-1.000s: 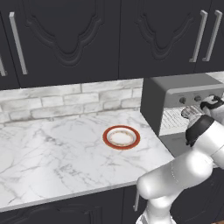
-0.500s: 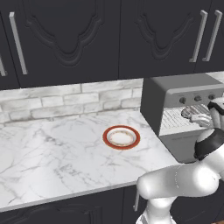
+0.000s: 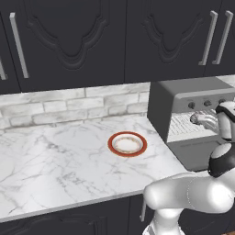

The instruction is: Open the toaster oven door. Place the bread on the bottom rack in the toaster oven and place the steak on the top rack.

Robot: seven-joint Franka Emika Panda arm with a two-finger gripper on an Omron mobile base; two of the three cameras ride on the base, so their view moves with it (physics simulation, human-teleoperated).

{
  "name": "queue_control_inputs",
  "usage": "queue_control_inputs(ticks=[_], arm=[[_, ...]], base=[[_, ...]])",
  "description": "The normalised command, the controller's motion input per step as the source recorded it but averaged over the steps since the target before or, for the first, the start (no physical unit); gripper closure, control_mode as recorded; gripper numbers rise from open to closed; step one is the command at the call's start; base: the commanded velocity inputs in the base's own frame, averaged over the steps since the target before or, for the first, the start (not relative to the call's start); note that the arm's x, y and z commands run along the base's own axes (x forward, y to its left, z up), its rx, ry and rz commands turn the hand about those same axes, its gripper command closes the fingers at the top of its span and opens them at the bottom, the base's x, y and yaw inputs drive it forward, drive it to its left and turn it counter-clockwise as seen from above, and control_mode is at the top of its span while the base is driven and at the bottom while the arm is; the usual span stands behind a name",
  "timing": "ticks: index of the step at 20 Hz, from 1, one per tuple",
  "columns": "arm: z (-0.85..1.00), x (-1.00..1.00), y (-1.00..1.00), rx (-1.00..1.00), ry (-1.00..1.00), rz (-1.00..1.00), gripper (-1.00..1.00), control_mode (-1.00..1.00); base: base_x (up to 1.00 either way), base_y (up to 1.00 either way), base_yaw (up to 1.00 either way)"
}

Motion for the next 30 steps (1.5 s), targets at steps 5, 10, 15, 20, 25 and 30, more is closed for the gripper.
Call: queue_control_inputs(ticks=[5, 10, 15, 20, 25, 30], arm=[[0.02, 0.16, 0.00, 0.07, 0.00, -0.01, -1.00, -1.00], [-0.02, 0.09, 0.00, 0.00, -0.01, 0.00, -1.00, -1.00], [-0.02, 0.06, 0.00, 0.00, -0.03, 0.00, -1.00, -1.00], [-0.09, 0.07, 0.00, 0.00, 0.00, 0.00, -1.00, -1.00], [-0.05, 0.09, 0.04, 0.00, 0.00, 0.00, -1.00, -1.00], [-0.05, 0.12, 0.06, 0.00, 0.00, 0.00, -1.00, -1.00]], base=[[0.00, 0.00, 0.00], [0.00, 0.00, 0.00], [0.00, 0.00, 0.00], [0.00, 0.00, 0.00], [0.00, 0.00, 0.00], [0.00, 0.00, 0.00]])
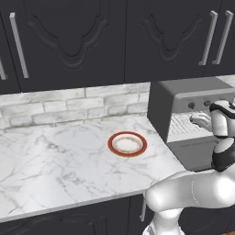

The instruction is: Open the toaster oven door. Place the bread on the bottom rack in the toaster oven and place the steak on the top rack.

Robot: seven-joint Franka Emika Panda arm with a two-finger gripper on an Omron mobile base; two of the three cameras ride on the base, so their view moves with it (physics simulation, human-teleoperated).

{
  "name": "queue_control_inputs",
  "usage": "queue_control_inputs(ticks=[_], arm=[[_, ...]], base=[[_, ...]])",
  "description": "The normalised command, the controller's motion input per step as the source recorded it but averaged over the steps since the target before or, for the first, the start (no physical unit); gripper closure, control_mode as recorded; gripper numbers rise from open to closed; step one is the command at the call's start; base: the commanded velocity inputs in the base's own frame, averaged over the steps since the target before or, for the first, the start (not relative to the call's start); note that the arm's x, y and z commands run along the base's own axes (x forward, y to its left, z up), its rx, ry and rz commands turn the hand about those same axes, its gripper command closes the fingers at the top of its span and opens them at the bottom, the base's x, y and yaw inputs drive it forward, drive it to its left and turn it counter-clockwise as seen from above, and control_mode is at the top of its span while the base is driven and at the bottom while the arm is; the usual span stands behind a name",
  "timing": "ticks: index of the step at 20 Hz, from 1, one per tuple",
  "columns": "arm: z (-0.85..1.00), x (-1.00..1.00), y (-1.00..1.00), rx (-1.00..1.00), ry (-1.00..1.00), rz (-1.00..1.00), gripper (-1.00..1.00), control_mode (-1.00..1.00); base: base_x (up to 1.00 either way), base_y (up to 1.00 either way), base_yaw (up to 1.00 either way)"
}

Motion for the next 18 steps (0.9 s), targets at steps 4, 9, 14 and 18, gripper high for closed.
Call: queue_control_inputs(ticks=[4, 9, 14, 18], arm=[[-0.15, 0.15, 0.06, 0.00, 0.01, 0.00, -1.00, -1.00], [-0.16, 0.17, 0.01, 0.00, 0.01, 0.00, -1.00, -1.00], [-0.14, 0.24, 0.00, 0.00, 0.03, -0.03, -1.00, -1.00], [-0.20, 0.20, 0.00, 0.00, 0.06, -0.02, -1.00, -1.00]], base=[[0.00, 0.00, 0.00], [0.00, 0.00, 0.00], [0.00, 0.00, 0.00], [0.00, 0.00, 0.00]])
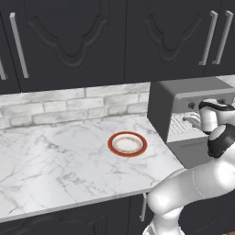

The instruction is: Open the toaster oven door. Place the bread on the bottom rack in the toaster oven and place the steak on the top rack.

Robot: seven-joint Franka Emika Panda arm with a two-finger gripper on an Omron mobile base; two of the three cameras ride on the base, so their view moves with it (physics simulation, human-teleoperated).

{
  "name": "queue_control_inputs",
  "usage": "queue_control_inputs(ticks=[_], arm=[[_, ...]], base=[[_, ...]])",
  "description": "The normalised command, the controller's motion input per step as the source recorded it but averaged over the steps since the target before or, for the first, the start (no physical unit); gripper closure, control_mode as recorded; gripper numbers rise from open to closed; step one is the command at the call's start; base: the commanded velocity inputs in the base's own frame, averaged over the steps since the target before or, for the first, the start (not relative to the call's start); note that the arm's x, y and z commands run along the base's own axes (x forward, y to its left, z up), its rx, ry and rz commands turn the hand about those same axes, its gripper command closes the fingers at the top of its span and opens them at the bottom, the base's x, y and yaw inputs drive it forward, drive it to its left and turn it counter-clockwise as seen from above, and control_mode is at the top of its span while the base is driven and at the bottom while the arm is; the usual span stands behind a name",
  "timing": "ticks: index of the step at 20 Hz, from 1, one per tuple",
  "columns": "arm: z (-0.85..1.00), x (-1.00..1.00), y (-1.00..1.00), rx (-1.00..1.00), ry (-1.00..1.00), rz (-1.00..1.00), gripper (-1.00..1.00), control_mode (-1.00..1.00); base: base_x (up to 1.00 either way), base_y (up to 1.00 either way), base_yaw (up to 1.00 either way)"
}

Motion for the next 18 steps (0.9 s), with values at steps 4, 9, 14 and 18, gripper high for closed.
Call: queue_control_inputs(ticks=[4, 9, 14, 18], arm=[[-0.14, 0.22, 0.00, 0.00, 0.02, -0.01, -1.00, -1.00], [-0.21, 0.07, 0.00, 0.00, 0.00, -0.01, -1.00, -1.00], [-0.31, -0.10, -0.04, 0.00, 0.01, 0.00, -1.00, -1.00], [-0.30, -0.31, -0.08, -0.02, 0.09, 0.00, -1.00, -1.00]], base=[[0.00, 0.00, 0.00], [0.00, 0.00, 0.00], [0.00, 0.00, 0.00], [0.00, 0.00, 0.00]])
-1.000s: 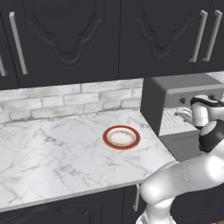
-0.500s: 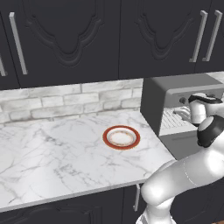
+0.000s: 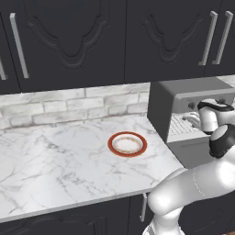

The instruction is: Open the toaster oven door. Place the bread on the bottom rack in the toaster oven and place the steak on the top rack.

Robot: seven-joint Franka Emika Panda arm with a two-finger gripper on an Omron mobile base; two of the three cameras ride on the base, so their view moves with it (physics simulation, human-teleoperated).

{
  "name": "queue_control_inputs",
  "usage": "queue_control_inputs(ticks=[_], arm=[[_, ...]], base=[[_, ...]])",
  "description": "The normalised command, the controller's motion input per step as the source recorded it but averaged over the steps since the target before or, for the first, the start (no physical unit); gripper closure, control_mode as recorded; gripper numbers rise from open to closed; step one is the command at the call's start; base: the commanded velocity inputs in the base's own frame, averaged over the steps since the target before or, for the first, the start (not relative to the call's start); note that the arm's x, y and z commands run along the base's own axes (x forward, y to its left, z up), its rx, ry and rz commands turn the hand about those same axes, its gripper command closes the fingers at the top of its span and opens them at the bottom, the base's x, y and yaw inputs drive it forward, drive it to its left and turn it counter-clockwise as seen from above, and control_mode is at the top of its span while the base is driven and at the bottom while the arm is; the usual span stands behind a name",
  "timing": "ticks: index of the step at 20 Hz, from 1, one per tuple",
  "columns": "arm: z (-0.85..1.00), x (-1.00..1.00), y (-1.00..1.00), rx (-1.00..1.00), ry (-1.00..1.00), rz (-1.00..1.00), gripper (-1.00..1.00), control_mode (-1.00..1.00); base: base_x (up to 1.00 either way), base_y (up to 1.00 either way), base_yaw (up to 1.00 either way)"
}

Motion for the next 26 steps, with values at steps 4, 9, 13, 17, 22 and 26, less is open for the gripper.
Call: queue_control_inputs(ticks=[4, 9, 13, 17, 22, 26], arm=[[-0.32, -0.39, -0.09, -0.06, 0.16, 0.00, -1.00, -1.00], [-0.41, -0.47, -0.09, -0.05, 0.10, 0.00, -1.00, -1.00], [-0.50, -0.58, -0.08, -0.06, 0.07, 0.00, -1.00, -1.00], [-0.53, -0.62, -0.09, -0.08, 0.13, 0.00, -1.00, -1.00], [-0.51, -0.69, -0.12, -0.08, 0.25, 0.00, -1.00, -1.00], [-0.52, -0.71, -0.13, -0.07, 0.30, 0.00, -1.00, -1.00]], base=[[0.00, 0.00, 0.00], [0.00, 0.00, 0.00], [0.00, 0.00, 0.00], [0.00, 0.00, 0.00], [0.00, 0.00, 0.00], [0.00, 0.00, 0.00]])
